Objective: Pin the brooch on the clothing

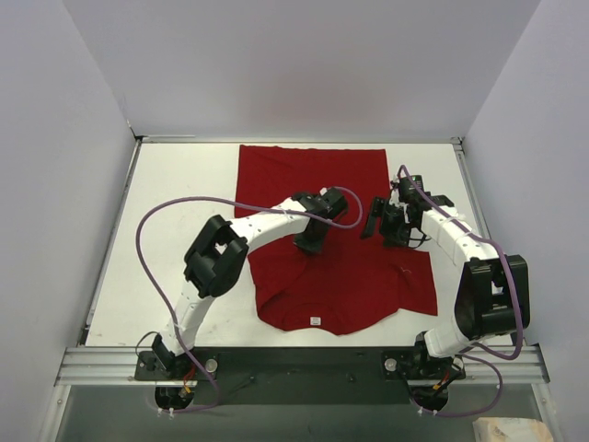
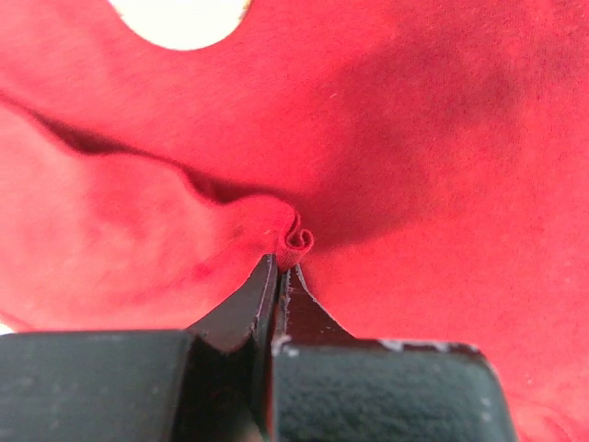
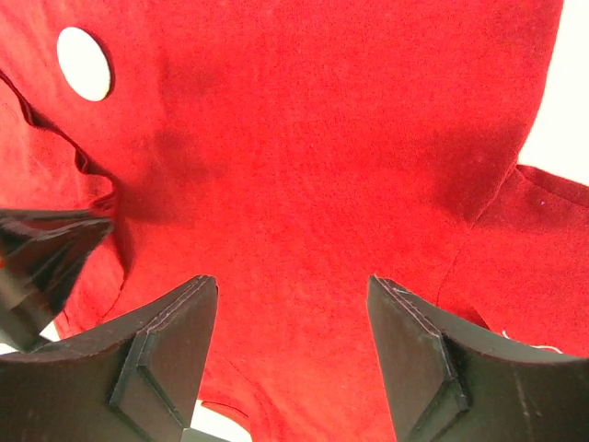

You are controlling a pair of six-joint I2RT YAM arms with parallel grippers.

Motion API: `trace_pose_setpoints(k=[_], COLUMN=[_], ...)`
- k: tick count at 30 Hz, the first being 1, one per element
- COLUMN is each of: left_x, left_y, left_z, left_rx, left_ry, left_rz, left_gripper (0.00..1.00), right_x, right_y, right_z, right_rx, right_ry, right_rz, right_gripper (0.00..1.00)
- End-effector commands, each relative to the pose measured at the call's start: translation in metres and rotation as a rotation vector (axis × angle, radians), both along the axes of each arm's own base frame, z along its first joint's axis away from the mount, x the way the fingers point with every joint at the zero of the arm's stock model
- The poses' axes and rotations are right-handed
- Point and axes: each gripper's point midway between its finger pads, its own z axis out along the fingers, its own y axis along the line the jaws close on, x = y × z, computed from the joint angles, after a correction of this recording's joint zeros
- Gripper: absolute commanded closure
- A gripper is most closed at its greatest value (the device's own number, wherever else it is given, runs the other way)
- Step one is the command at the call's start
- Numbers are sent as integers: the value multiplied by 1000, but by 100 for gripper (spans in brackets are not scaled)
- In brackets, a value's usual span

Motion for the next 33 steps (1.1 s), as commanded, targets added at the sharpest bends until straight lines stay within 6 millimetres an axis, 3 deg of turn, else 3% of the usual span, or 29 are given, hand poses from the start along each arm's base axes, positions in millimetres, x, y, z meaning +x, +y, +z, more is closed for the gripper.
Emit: trace_pose_setpoints(k=[1, 2, 3, 5, 6, 10, 14, 15, 16, 21, 28, 33], left_x=[14, 14, 18, 16, 16, 8, -6, -7, -17, -39, -69, -84], left_y=[12, 17, 25, 43, 52, 93, 138, 152, 165, 222, 278, 297], left_z=[63, 67, 83, 87, 101, 112, 108, 118, 105, 108, 107, 108], left_rx=[-68, -60, -66, -50, -65, -77, -89, -116, -94, -84, -28, 0], left_ry=[-151, -165, -206, -219, -244, -259, -250, -271, -247, -269, -262, -258], left_rz=[66, 79, 96, 128, 147, 243, 366, 406, 439, 614, 782, 822], left_gripper=[100, 100, 100, 100, 100, 100, 100, 100, 100, 100, 100, 100], right_x=[-5, -5, -5, -4, -5, -5, -7, -8, -8, -10, -12, -13], right_y=[0, 2, 3, 6, 7, 14, 23, 27, 29, 44, 58, 63], right_z=[9, 8, 9, 9, 10, 10, 8, 9, 8, 8, 5, 4], right_rx=[9, 9, 16, 20, 21, 23, 19, 18, 16, 15, 18, 20], right_ry=[0, 0, 1, -1, -4, -2, 3, 1, 5, 6, 16, 21], right_rz=[13, 18, 22, 36, 44, 73, 101, 113, 121, 165, 209, 224], right_gripper=[34, 34, 34, 34, 34, 34, 34, 34, 34, 34, 34, 33])
